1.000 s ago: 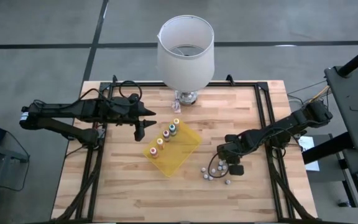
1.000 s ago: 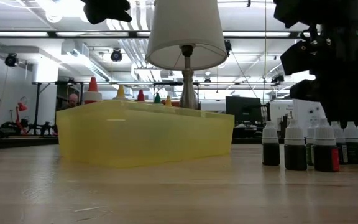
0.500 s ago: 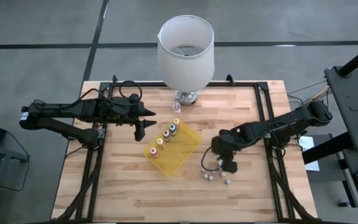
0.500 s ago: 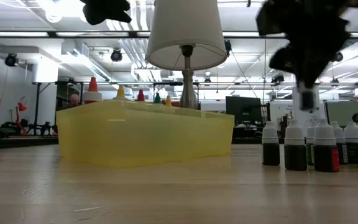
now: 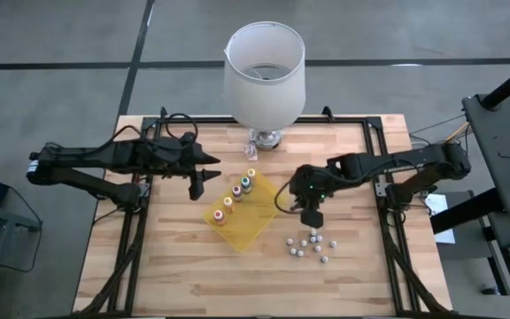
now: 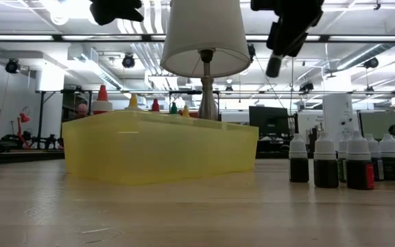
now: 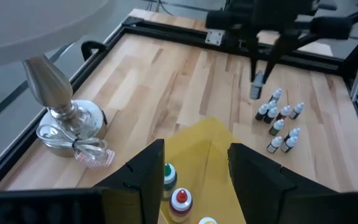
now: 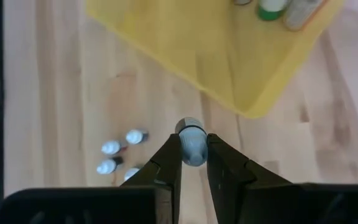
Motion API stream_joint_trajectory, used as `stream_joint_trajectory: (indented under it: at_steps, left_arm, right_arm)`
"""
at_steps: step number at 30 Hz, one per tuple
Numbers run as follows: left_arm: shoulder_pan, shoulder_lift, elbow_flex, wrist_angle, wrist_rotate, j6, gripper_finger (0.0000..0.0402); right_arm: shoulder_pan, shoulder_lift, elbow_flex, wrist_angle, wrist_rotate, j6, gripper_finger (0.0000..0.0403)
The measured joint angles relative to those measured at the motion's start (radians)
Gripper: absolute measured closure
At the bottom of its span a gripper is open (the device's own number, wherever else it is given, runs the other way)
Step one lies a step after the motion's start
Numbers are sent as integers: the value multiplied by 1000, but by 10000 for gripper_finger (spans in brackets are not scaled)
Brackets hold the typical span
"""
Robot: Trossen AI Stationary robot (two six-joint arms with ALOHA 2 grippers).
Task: Pick & Place food coloring
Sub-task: Put the small top orange food coloring bottle into the yellow bin
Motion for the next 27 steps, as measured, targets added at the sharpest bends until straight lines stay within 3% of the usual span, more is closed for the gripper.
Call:
stream_joint_trajectory:
  at_steps: [12,27]
  left_arm:
    - [2,-90,-5,-15,-37,13,252]
    - [2,-179,-158,45,-44,-45,252]
  right_arm:
    - [-50,158,107,-1,-4,-67,356]
    - [-113,395,292,-68,-25,-157,355]
